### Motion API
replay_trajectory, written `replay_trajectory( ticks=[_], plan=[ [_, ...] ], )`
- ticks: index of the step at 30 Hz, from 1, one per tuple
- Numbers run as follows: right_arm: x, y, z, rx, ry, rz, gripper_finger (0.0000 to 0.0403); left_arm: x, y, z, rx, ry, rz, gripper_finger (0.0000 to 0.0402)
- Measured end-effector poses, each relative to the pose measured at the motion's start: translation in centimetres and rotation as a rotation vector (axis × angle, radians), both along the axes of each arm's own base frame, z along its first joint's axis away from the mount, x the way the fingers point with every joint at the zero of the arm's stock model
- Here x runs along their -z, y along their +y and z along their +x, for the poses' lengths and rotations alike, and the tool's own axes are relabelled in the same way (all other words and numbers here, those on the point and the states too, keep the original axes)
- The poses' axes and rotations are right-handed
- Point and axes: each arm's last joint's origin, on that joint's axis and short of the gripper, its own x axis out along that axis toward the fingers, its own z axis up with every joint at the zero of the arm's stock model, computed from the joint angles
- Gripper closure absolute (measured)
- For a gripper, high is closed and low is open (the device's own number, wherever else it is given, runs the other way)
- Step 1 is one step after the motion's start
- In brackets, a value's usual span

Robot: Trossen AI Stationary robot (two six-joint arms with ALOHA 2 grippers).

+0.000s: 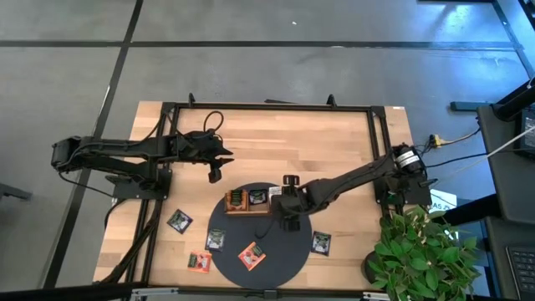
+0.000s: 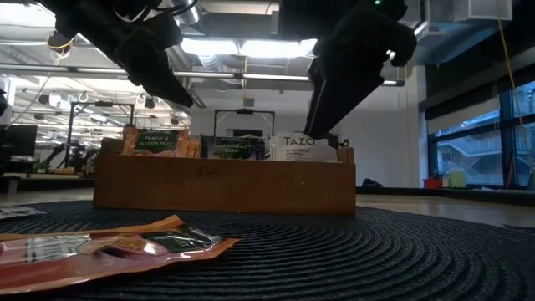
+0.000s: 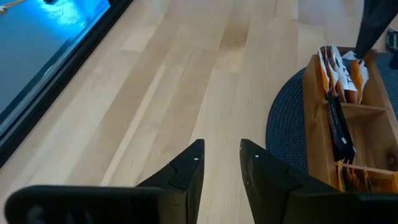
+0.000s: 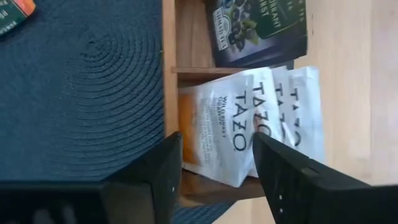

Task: Pick & Place Tea
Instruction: Put the white tea bag into the right section of the wooden organizer

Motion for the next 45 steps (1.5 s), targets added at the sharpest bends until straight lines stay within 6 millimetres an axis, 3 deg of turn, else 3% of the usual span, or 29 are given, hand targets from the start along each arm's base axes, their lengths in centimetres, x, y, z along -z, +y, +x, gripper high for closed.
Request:
replay_trajectory(
  ticks=[6,14,26,45],
  plan=[
    [-0.03,-0.97,0.42,-0.055,0.007,-0.004,0.0205,-0.01,0.00,0.00,0.000,0.000,0.000,0.0302],
    [0.06,-0.56,0.33,-0.167,0.049,0.112,0.0205,-0.01,0.00,0.00,0.000,0.000,0.000,0.0302],
    [0.10,-0.28,0.20,-0.180,0.076,0.219,0.0205,-0.01,0.00,0.00,0.000,0.000,0.000,0.0302],
    [0.13,-0.83,0.27,-0.068,0.059,0.166,0.0206,-0.01,0.00,0.00,0.000,0.000,0.000,0.0302]
  ],
)
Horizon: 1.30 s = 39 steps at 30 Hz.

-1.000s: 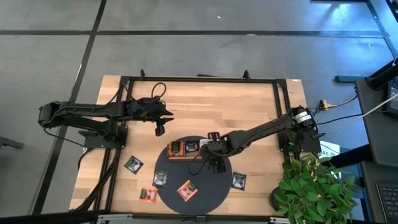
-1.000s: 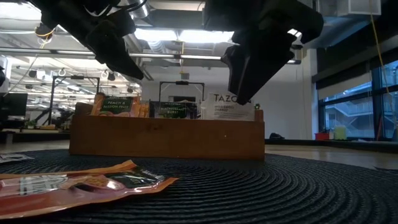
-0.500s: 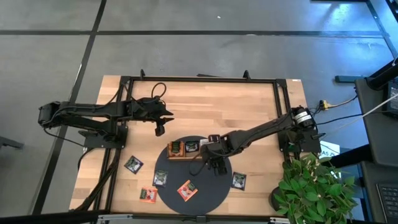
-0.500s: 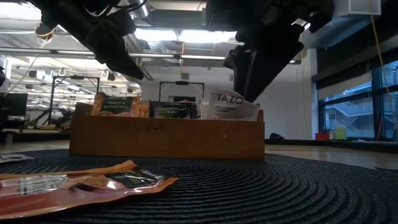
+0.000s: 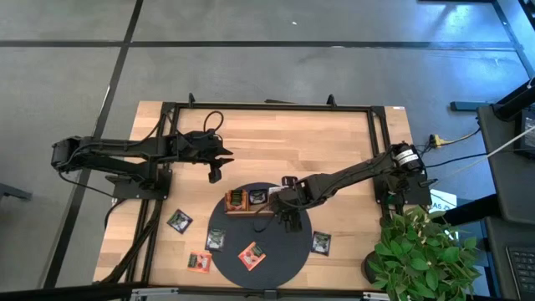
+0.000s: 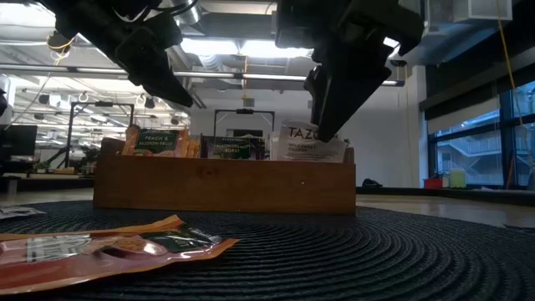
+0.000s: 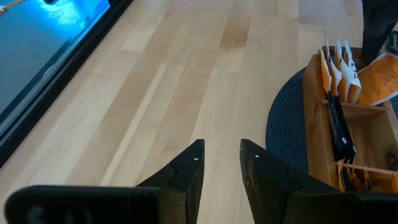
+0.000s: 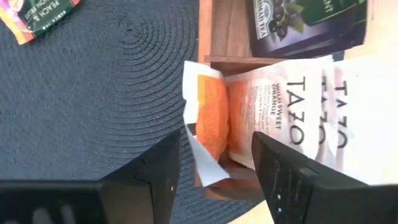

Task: Pick & Place Tea
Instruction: Put the white tea bag into the right section of the wooden organizer

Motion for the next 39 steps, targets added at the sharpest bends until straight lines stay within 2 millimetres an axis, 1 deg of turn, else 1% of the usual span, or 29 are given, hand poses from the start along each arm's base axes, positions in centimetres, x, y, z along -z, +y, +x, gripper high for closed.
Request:
replay_trajectory(
  ticks=[2,4,15,17,20,23,26,31,34,39],
  plan=[
    [0.02,0.02,-0.02,-0.002,0.003,-0.001,0.0212,0.00,0.00,0.00,0.000,0.000,0.000,0.0302],
    [0.01,0.03,-0.04,-0.003,0.003,-0.002,0.0228,0.00,0.00,0.00,0.000,0.000,0.000,0.0302],
    [0.12,-0.05,-0.28,-0.030,0.030,-0.020,0.0382,0.00,0.00,0.00,0.009,0.004,0.013,0.0302],
    [0.12,-0.05,-0.29,-0.035,0.032,-0.022,0.0395,0.00,0.00,0.00,0.010,0.004,0.014,0.0302],
    [0.11,-0.10,-0.28,-0.024,0.026,-0.039,0.0391,0.00,0.01,0.00,0.009,0.004,0.014,0.0302],
    [0.07,-0.35,-0.25,0.009,0.006,-0.124,0.0394,0.00,0.01,0.00,0.009,0.004,0.013,0.0302],
    [0.05,-0.41,-0.24,0.003,-0.005,-0.179,0.0397,0.00,0.01,0.00,0.009,0.004,0.013,0.0302],
    [0.05,-0.35,-0.25,-0.005,-0.006,-0.184,0.0399,0.00,0.01,0.00,0.009,0.004,0.013,0.0302],
    [0.05,-0.34,-0.25,-0.001,-0.005,-0.177,0.0386,0.00,0.01,0.00,0.009,0.004,0.014,0.0302],
    [0.06,-0.33,-0.26,-0.002,-0.002,-0.170,0.0350,0.00,0.01,0.00,0.009,0.004,0.013,0.0302]
  ],
)
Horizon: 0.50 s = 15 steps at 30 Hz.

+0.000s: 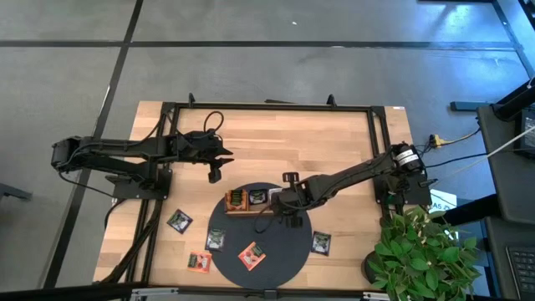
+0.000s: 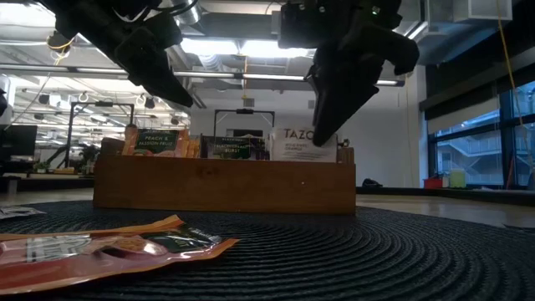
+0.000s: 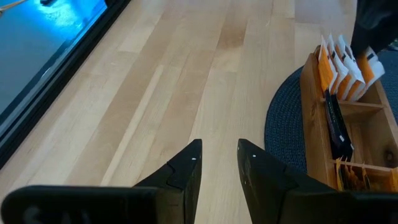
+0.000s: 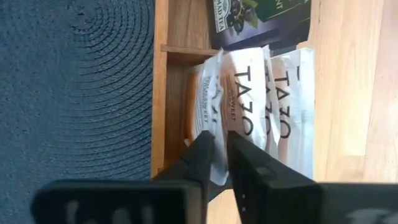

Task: Pick & Place Tea
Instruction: Put the white tea bag into the right section of the wooden organizer, then put the black tea bag into the middle section of the wooden organizer

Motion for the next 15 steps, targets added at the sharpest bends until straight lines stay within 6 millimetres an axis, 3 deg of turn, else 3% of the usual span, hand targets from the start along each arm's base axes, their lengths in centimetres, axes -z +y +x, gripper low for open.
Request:
replay_trajectory(
  ticks=[4,8,15],
  plan=[
    [-0.1,-0.1,-0.2,0.006,0.030,-0.010,0.0306,0.0,0.0,0.0,0.001,0.000,0.001,0.0302],
    [-1.5,-0.2,0.1,0.077,-0.005,-0.075,0.0271,0.0,0.0,0.0,0.004,0.002,0.005,0.0302],
    [-2.5,-0.4,-0.7,0.200,0.026,-0.186,0.0254,0.2,-0.1,-0.2,-0.007,0.024,-0.021,0.0302]
  ],
)
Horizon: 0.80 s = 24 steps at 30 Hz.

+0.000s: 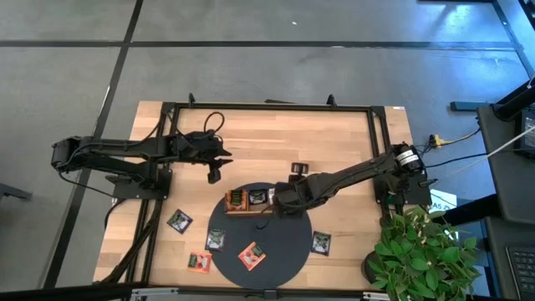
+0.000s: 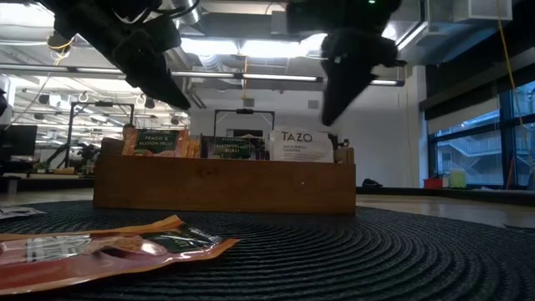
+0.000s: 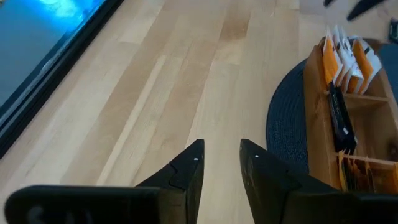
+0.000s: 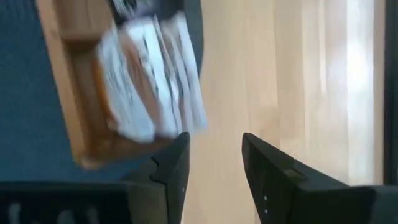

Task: Pick & Place Tea
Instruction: Put the black tea bag into the middle section of the wooden organizer

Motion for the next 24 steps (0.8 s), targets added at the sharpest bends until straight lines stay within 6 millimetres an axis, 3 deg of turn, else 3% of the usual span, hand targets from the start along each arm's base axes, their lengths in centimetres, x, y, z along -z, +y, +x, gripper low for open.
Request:
replay_trajectory(
  ticks=[5,12,16,20,24],
  plan=[
    [0.2,2.4,-1.9,0.060,0.050,0.011,0.0256,-0.1,-1.3,0.3,0.121,-0.018,-0.047,0.0302],
    [-0.5,6.7,-4.5,0.139,0.074,0.232,0.0282,-1.3,-3.6,1.3,0.278,-0.167,-0.032,0.0302],
    [0.7,8.4,-5.5,0.145,0.067,0.314,0.0306,-1.9,-4.5,1.5,0.340,-0.226,0.002,0.0302],
    [3.3,8.8,-6.8,0.159,0.065,0.355,0.0331,-1.9,-5.0,1.5,0.362,-0.230,0.002,0.0302],
    [4.7,7.8,-8.6,0.192,0.074,0.371,0.0359,-1.8,-5.0,1.5,0.356,-0.222,-0.013,0.0302]
  ],
)
